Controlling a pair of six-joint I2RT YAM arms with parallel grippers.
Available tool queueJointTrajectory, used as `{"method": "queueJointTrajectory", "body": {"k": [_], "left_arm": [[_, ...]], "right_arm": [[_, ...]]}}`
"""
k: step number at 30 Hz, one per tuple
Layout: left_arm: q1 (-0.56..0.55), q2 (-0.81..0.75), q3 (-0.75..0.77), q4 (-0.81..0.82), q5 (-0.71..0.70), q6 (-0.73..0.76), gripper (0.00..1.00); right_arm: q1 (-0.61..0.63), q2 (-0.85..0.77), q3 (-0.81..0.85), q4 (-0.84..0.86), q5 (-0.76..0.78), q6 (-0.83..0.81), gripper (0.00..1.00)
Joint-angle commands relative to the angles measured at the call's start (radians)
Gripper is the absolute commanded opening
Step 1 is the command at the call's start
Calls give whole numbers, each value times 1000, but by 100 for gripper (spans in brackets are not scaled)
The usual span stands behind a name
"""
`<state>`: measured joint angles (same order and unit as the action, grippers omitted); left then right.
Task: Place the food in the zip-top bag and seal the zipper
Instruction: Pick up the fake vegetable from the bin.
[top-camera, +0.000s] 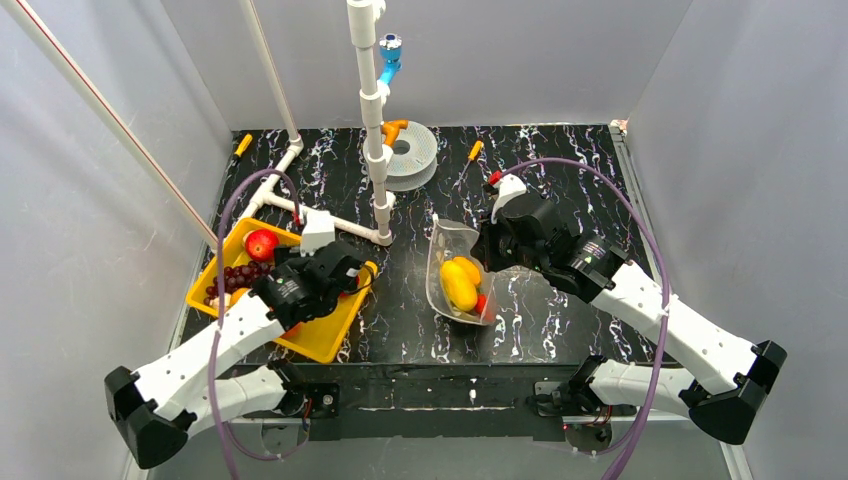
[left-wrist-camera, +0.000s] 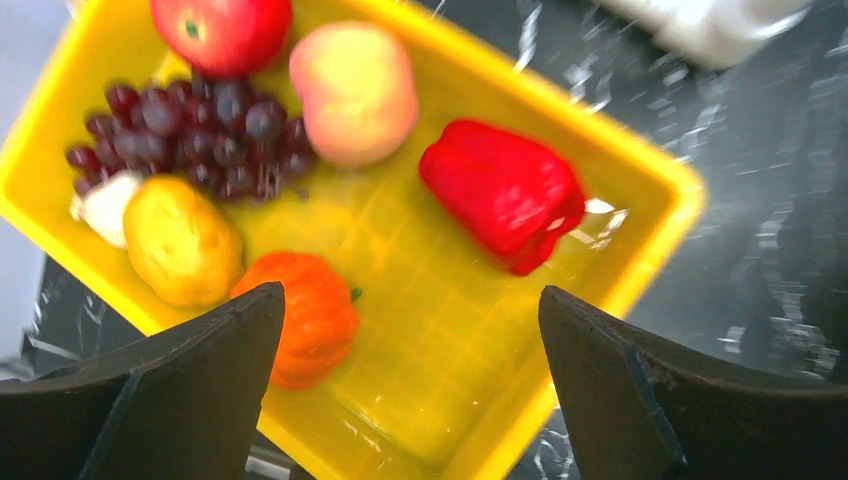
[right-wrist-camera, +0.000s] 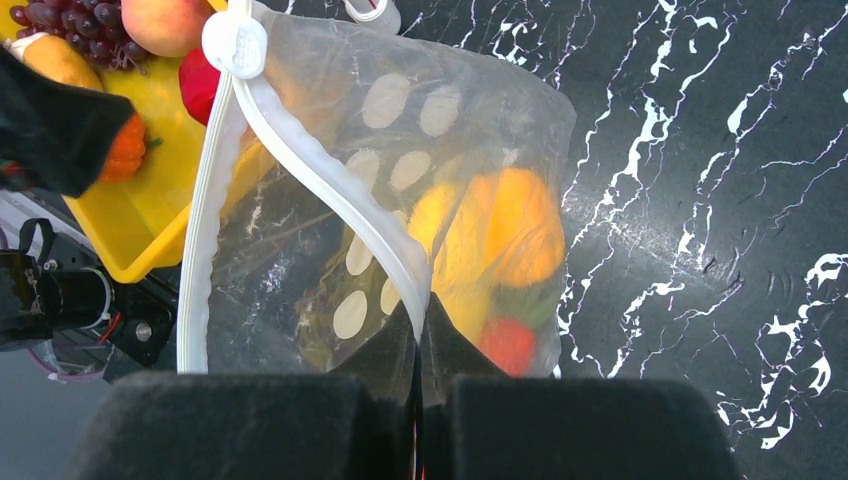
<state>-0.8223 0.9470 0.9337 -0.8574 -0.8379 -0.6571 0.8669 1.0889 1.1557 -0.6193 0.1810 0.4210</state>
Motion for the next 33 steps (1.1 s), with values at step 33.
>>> {"method": "queueJointTrajectory", "body": {"k": [33], "left_arm": [[707, 151, -394, 552, 951, -596, 98]], "right_arm": [[4, -5, 12, 29, 20, -13, 1]]}}
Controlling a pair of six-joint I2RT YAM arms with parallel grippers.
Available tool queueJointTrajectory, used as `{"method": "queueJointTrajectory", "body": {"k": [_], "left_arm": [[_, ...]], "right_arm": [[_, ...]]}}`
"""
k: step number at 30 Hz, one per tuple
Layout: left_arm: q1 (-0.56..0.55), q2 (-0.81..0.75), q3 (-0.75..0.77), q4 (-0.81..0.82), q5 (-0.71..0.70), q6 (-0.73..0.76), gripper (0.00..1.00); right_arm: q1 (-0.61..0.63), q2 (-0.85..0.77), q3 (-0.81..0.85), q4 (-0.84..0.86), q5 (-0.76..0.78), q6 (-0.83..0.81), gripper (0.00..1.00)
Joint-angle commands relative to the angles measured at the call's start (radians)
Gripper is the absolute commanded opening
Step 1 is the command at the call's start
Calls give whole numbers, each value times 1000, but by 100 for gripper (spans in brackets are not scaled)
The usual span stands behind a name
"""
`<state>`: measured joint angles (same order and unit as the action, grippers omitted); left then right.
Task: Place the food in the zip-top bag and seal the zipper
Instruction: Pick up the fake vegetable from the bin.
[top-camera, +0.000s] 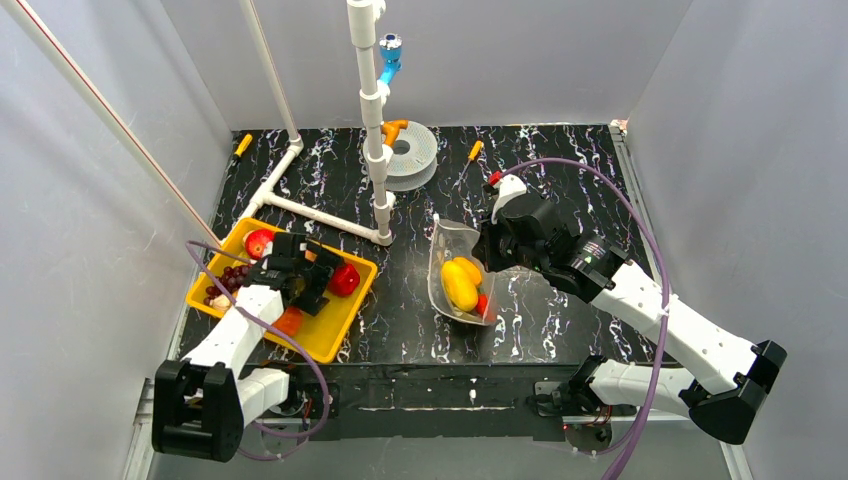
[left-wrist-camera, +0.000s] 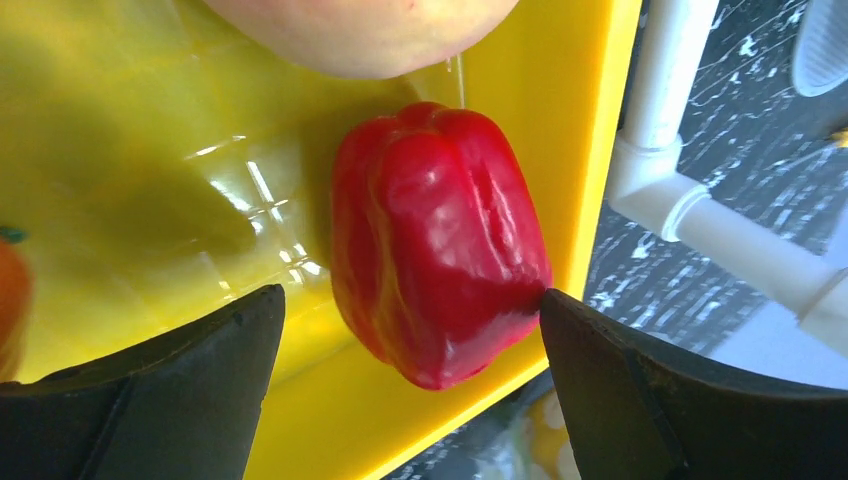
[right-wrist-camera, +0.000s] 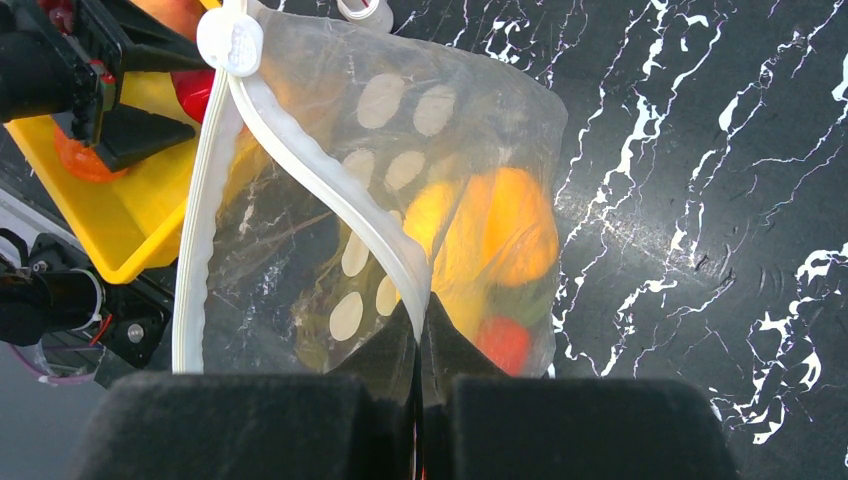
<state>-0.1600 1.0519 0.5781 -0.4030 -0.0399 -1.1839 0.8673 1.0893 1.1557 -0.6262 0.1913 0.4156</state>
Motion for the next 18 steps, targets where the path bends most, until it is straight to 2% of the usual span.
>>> {"method": "queueJointTrajectory", "body": {"k": [1, 6, 9, 11, 15, 18], "left_arm": [[52, 62, -45, 112, 169, -78, 98], [65, 125, -76, 175, 201, -110, 97], [68, 125, -99, 231, 212, -92, 87], [70, 97, -99, 229, 201, -49, 81], [71, -18, -52, 124, 118, 37, 72], [71, -131, -16, 67, 73, 107, 69]], "right_arm": [[4, -4, 12, 36, 9, -9, 1], [4, -9, 3, 40, 11, -9, 1], [4, -11, 2, 35, 12, -7, 1], [4, -13, -3, 39, 13, -7, 1], [4, -14, -3, 38, 15, -7, 1], [4, -11, -3, 43, 15, -8, 1]]}}
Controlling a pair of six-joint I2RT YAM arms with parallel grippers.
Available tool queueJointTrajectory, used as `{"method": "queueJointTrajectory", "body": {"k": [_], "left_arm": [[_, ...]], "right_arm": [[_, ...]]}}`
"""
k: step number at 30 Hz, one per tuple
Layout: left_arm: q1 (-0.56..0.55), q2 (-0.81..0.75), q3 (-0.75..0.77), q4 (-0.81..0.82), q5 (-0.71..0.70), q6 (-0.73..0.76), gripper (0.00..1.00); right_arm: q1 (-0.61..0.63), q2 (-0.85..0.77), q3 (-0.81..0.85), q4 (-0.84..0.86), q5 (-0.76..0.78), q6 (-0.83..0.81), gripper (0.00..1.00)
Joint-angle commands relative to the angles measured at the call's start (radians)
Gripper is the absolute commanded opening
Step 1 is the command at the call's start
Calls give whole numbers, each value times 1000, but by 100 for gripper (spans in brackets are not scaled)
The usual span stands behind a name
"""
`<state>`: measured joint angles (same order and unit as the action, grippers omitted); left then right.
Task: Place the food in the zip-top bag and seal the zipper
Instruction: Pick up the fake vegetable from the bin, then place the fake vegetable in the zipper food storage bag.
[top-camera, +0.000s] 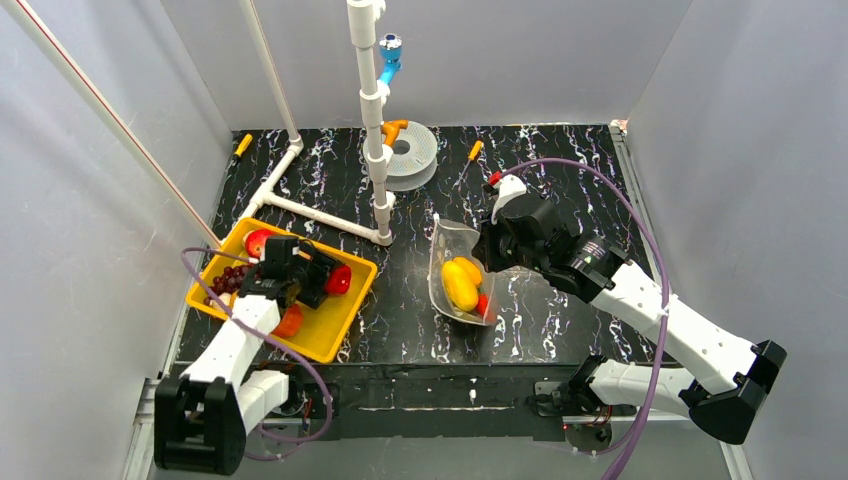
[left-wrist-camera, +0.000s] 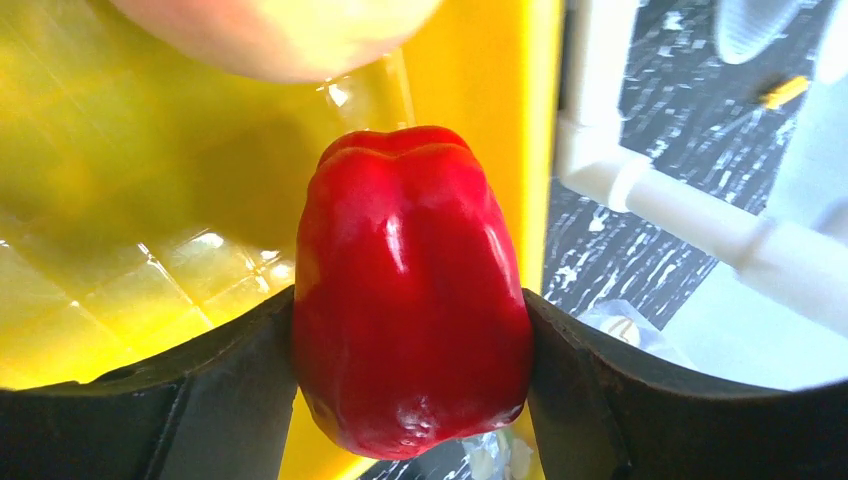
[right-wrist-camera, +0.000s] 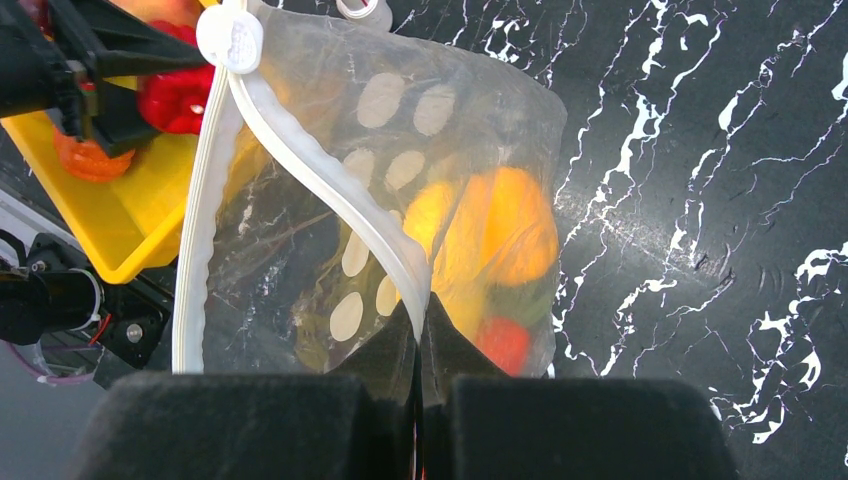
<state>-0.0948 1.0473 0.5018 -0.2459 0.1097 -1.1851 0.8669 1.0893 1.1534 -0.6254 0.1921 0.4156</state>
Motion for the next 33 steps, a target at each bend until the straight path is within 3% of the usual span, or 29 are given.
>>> {"method": "queueJointTrajectory", "body": {"k": [1, 5, 9, 12, 17, 20, 24, 26, 33], "left_arm": [[6, -154, 71, -108, -84, 132, 69], [6, -247, 117, -121, -6, 289, 70], [6, -312, 151, -54, 189, 396, 70], [5, -313, 175, 3, 331, 397, 75], [6, -264, 214, 27, 471, 362, 74], [5, -265, 162, 233, 629, 299, 72], [-52, -228, 68, 697, 791, 63, 70], [-122, -213, 63, 782, 792, 33, 65], [-410, -233, 178, 651, 588, 208, 58]], "right_arm": [[4, -6, 1, 42, 15, -8, 1], [4, 1, 7, 48, 5, -8, 1], [4, 7, 12, 45, 0, -7, 1], [4, 9, 15, 45, 0, -6, 1], [5, 17, 28, 42, -10, -5, 1], [4, 12, 26, 41, -14, 0, 1], [5, 18, 28, 42, -15, 0, 1], [4, 24, 30, 47, -18, 1, 1], [4, 38, 44, 49, -26, 1, 1]]}}
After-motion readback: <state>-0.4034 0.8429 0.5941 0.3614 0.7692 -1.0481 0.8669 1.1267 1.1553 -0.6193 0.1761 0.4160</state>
